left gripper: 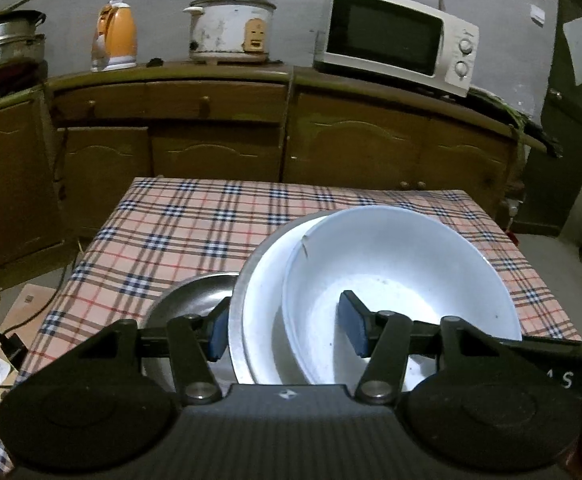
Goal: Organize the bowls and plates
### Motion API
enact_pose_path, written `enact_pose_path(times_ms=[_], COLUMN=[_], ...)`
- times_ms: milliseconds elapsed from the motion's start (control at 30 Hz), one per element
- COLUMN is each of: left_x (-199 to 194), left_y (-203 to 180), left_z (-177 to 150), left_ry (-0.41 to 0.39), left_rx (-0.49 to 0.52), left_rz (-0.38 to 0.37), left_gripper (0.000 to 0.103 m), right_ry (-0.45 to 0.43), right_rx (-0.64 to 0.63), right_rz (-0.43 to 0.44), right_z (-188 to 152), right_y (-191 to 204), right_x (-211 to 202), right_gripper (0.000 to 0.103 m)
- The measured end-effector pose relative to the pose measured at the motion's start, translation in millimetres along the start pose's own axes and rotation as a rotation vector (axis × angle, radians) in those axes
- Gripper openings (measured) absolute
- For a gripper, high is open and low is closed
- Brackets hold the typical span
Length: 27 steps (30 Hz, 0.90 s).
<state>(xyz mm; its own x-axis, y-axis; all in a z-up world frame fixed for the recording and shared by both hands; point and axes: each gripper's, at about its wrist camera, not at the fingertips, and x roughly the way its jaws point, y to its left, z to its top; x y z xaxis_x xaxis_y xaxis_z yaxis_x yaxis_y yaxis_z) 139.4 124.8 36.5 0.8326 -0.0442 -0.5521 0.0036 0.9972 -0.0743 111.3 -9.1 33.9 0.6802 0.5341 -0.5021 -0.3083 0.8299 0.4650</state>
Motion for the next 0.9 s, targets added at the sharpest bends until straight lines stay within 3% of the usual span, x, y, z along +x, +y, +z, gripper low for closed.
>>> enact_pose_path(times_ms=[900], left_x=[49], left_y=[67], left_z=[-10], left_ry=[0.035], left_rx=[-0.035], left_rz=[0.012], left_gripper=[0.058], right_ry=[0.062], right_rx=[0.004], right_rz=[-0.016], right_z=[-14], right_y=[27], right_x=[91], right_gripper=[0.054])
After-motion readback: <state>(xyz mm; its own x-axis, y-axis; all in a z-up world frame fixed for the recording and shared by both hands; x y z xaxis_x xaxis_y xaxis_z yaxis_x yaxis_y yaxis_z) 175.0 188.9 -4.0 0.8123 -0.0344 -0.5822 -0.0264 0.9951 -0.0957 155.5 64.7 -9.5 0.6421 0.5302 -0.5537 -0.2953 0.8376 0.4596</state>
